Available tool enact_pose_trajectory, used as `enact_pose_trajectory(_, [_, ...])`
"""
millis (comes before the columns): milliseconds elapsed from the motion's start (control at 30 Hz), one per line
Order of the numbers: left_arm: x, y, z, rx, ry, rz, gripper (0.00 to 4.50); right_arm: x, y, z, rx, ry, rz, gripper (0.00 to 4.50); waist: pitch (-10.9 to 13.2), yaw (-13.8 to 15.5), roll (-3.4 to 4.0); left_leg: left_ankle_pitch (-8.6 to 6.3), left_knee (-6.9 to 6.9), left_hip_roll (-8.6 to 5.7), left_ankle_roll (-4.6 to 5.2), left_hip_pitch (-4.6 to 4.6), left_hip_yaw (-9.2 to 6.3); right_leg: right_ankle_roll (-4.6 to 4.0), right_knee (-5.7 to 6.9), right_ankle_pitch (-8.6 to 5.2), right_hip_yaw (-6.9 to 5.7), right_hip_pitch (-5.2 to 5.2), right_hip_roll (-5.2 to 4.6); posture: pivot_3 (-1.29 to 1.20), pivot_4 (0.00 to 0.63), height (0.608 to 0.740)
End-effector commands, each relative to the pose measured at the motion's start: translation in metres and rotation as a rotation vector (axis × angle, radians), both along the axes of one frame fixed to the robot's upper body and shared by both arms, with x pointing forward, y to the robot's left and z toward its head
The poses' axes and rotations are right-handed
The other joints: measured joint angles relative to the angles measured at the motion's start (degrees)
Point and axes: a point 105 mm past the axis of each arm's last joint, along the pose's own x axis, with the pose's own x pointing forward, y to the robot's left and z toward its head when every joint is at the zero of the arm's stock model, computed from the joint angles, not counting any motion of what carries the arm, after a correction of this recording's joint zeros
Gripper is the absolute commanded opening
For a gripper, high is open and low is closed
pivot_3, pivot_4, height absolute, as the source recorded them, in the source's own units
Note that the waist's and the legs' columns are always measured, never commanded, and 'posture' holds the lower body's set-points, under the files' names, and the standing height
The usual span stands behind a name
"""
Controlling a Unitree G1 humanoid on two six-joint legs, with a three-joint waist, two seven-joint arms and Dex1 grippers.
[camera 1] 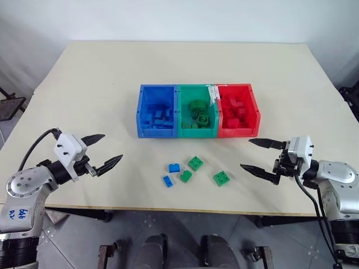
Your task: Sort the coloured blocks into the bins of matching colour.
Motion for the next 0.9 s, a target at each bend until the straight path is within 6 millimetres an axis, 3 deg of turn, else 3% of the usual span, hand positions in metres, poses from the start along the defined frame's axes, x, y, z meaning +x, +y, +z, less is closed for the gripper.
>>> enact_pose_trajectory(33, [0.0,0.005,0.008,0.061,-0.044,0.005,4.5,-0.004,0.002,0.012,0.023,-0.045,0.005,4.48,0.0,0.0,0.0,0.0,0.0,0.0,0.0,0.0,0.0,0.0,0.0,0.0,0.0,0.0,0.0,0.0,0.15,0.74])
enact_pose_trajectory(233, [-0.001,-0.019,0.007,0.035,-0.024,-0.096,4.5,-0.009,-0.012,0.01,-0.001,-0.026,-0.042,4.48,0.0,0.3,0.0,-0.01,0.03,-0.01,0.01,0.0,0.0,0.0,0.0,0.0,0.0,0.02,-0.02,0.0,0.15,0.74])
enact_pose_trajectory(400, [-0.008,-0.063,-0.012,0.034,0.027,-0.308,4.5,-0.021,-0.052,0.006,-0.063,-0.043,-0.18,4.48,0.0,0.9,0.0,-0.03,0.08,-0.04,0.05,-0.01,0.03,0.02,-0.02,0.02,0.0,0.03,-0.03,0.0,0.15,0.74])
enact_pose_trajectory(600, [-0.026,-0.108,-0.011,0.025,0.023,-0.518,4.5,-0.039,-0.094,-0.016,-0.182,0.036,-0.263,4.48,0.0,1.3,0.0,-0.05,0.11,-0.02,0.07,0.0,0.07,0.02,-0.09,0.02,0.0,0.12,0.02,0.0,0.15,0.74])
enact_pose_trajectory(667, [-0.028,-0.113,-0.01,0.023,0.02,-0.538,4.5,-0.039,-0.096,-0.021,-0.214,0.054,-0.241,4.48,0.0,1.0,0.01,-0.05,0.09,0.0,0.07,0.09,0.15,0.02,-0.1,0.02,0.04,0.19,0.03,0.0,0.15,0.74])
enact_pose_trajectory(767, [-0.027,-0.113,-0.009,0.019,0.015,-0.531,4.5,-0.031,-0.078,-0.021,-0.222,0.069,-0.144,4.48,0.0,0.0,0.04,-0.09,0.04,0.12,0.04,0.37,0.2,0.01,-0.15,0.02,0.06,0.42,0.15,0.0,0.15,0.74])
enact_pose_trajectory(900, [-0.025,-0.103,-0.013,0.034,0.014,-0.47,4.5,-0.019,-0.034,-0.02,-0.241,0.119,0.102,4.48,0.1,-0.4,0.09,-0.14,0.08,0.26,0.01,0.59,0.19,-0.02,-0.26,0.03,0.05,0.69,0.25,0.0,0.15,0.74])
